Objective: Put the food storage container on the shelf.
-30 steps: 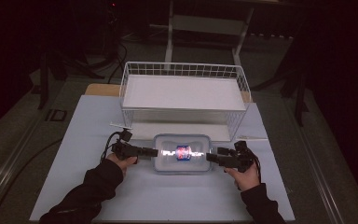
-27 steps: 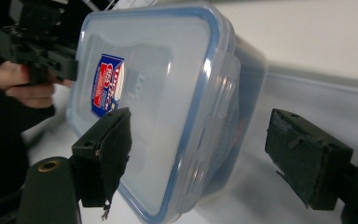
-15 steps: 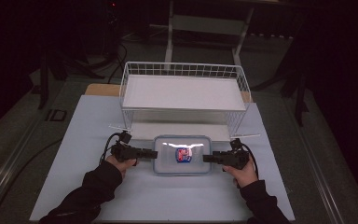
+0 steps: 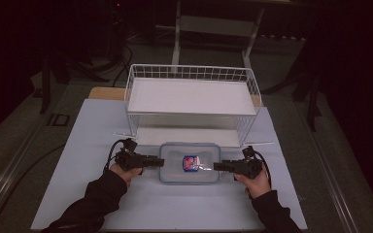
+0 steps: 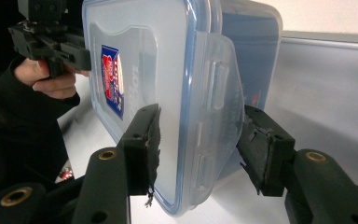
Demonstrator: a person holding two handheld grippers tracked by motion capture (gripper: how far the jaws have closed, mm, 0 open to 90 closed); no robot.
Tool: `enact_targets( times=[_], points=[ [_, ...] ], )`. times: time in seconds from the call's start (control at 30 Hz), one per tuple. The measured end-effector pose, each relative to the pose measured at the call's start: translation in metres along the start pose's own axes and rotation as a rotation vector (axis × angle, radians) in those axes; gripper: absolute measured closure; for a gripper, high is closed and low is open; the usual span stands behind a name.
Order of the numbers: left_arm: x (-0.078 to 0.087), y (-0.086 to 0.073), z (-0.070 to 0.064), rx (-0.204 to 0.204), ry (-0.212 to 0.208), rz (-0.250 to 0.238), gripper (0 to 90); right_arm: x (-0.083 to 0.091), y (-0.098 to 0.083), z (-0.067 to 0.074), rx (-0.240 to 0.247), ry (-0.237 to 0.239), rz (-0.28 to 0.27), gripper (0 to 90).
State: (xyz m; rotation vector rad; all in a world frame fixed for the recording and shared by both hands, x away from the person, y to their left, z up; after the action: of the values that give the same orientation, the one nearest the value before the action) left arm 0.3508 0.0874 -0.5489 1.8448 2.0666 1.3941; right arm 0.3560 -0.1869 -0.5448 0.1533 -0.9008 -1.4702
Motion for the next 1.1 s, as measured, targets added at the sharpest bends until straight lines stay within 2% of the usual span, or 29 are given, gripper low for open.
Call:
enact_targets(
  times=[0.2,0.6,0.7,0.77,1.1],
  points=[
    [0.002,0.003,0.0,0.01,0.004,-0.01,58.2,0.002,0.006,0.002,0.004,0.007,-0.015,51.2],
    [0.006,0.026,-0.004,-0.025,0.028,-0.062,58.0,0.008,0.029,0.005,0.056,0.01,-0.054,51.4],
    [0.005,0.033,-0.002,-0.055,0.04,-0.084,57.7,0.009,0.036,0.004,0.077,0.008,-0.072,51.6],
    [0.004,0.036,0.0,-0.056,0.042,-0.094,57.5,0.009,0.04,0.003,0.087,0.001,-0.075,51.6],
    [-0.006,0.05,0.009,-0.049,0.083,-0.119,56.9,0.006,0.056,-0.012,0.09,-0.006,-0.112,51.5]
  ],
)
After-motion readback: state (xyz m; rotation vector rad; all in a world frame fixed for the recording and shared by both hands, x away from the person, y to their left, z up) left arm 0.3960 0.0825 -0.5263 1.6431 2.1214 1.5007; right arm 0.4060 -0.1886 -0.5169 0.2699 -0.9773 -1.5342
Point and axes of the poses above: each handheld gripper's, and its own axes: x roughly backward along the jaws, y roughly out of its top, z roughly to its left, the point moved 8 cm from there along -x, roughly forward along the jaws, and after that the axes turned 8 degrees about y, right-handed, at the moved point
